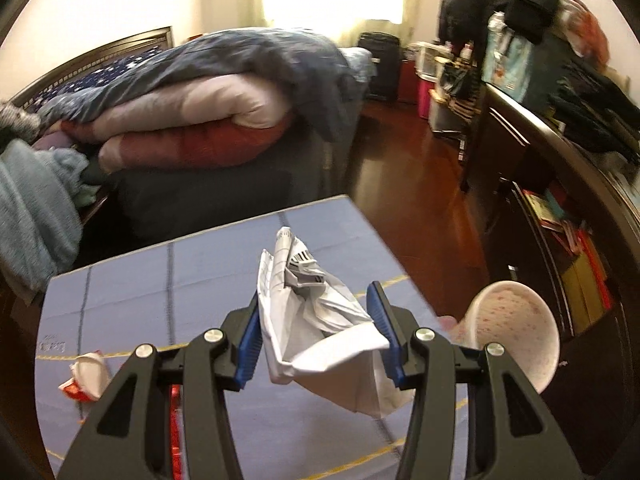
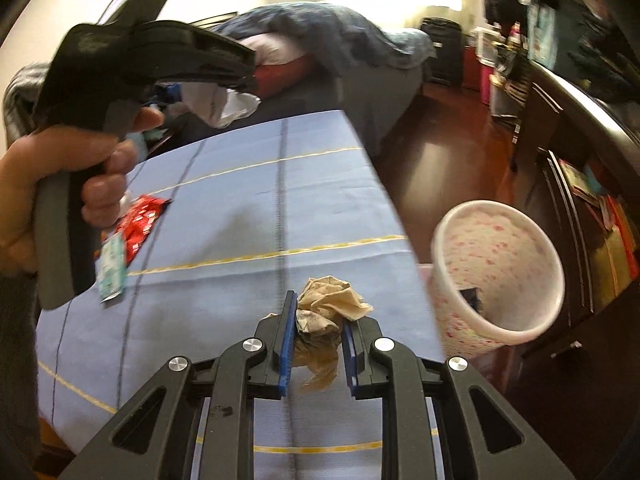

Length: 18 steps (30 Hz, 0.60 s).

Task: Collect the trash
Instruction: 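Carry the paper and tissue over the wastebasket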

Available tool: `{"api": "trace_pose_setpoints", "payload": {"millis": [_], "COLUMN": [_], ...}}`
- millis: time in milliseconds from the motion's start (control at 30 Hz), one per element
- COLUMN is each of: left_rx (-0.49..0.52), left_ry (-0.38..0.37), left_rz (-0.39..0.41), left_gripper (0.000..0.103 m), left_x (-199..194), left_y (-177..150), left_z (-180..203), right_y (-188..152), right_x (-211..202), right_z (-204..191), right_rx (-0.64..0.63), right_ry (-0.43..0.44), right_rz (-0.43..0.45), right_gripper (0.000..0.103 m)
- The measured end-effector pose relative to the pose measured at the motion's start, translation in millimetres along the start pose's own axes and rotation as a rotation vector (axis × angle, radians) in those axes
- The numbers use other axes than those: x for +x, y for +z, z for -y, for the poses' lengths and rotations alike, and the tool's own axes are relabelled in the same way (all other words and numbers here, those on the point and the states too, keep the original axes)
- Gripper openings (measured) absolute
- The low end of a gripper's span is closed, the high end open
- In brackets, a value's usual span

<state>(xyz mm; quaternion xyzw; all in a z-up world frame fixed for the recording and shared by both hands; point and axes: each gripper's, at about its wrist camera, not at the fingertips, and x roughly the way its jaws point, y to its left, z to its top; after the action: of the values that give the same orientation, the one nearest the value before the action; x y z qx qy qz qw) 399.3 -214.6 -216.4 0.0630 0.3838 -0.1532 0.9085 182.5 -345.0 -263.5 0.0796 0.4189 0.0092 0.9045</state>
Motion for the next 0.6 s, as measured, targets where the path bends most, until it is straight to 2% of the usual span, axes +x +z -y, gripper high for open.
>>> {"api": "trace_pose_setpoints", "payload": {"millis": [600], "left_rx": [0.17], "left_ry": [-0.185], "left_rz": [-0.014], "left_gripper": [0.05], "left_x": [21.8], "left_y": [1.0], "left_z": [141.5], "right_y": [4.7], "right_x": [-9.7], "right_z": [114.0], "right_rx": [0.206], "right_ry": [-0.172], "right_rz": [0.048], "right_gripper": [0.021]}}
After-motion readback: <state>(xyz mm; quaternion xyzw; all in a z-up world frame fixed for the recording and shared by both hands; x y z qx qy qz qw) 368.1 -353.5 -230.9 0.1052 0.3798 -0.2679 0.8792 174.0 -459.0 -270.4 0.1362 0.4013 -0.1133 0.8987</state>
